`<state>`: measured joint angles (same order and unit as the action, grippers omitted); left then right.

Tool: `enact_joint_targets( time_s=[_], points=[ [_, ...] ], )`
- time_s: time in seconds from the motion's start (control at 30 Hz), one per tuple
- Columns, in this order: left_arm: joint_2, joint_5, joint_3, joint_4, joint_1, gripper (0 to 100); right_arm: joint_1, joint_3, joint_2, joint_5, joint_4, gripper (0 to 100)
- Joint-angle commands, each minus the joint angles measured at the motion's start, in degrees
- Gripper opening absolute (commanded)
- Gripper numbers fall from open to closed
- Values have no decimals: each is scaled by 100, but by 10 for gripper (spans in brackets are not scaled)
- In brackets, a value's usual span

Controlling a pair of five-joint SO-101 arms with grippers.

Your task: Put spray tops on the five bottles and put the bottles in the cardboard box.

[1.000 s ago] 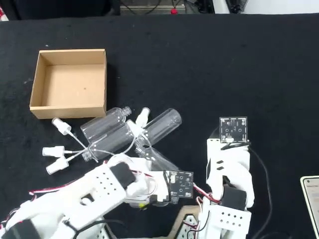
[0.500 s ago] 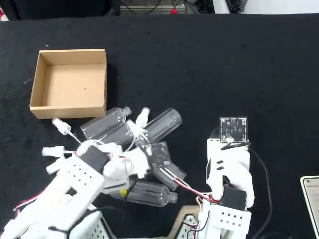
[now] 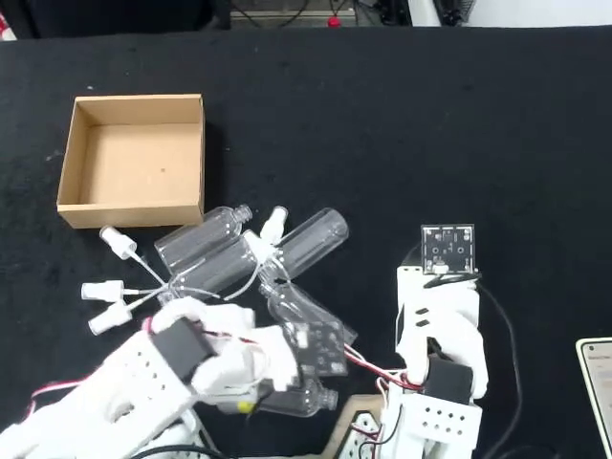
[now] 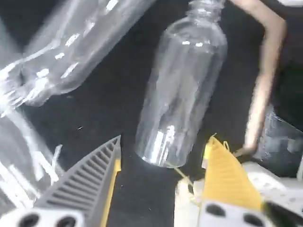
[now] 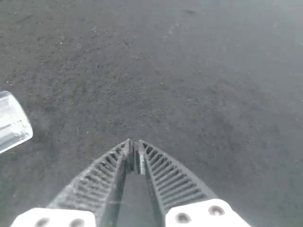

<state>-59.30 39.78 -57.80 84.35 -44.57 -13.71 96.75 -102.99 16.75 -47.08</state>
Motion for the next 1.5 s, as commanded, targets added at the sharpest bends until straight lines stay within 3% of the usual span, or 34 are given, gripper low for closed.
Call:
enact_joint_targets(
  time_s=[0.0, 0.33, 0.5, 0.8, 1.2, 1.33, 1.47],
  points=[
    [967, -26, 567, -360, -681, 273, -97, -40, -558, 9, 185, 12],
    [3015, -70, 1174, -1284, -936, 306, -404, -31, -558, -35, 316, 12],
    [3138, -519, 1112, -1785, -804, 305, -404, -31, -558, -35, 316, 12],
    [2848, -976, 1112, -1908, -514, 305, -431, -40, -558, -35, 316, 12],
    [2690, -1389, 936, -2198, -505, 305, -2743, -119, -602, 9, 510, 12],
    [2725, -1618, 505, -2892, -593, 305, -2927, -31, -620, 9, 273, 12],
    [2716, -1635, 330, -2989, -567, 305, -2954, -48, -620, 18, 246, 12]
  ],
)
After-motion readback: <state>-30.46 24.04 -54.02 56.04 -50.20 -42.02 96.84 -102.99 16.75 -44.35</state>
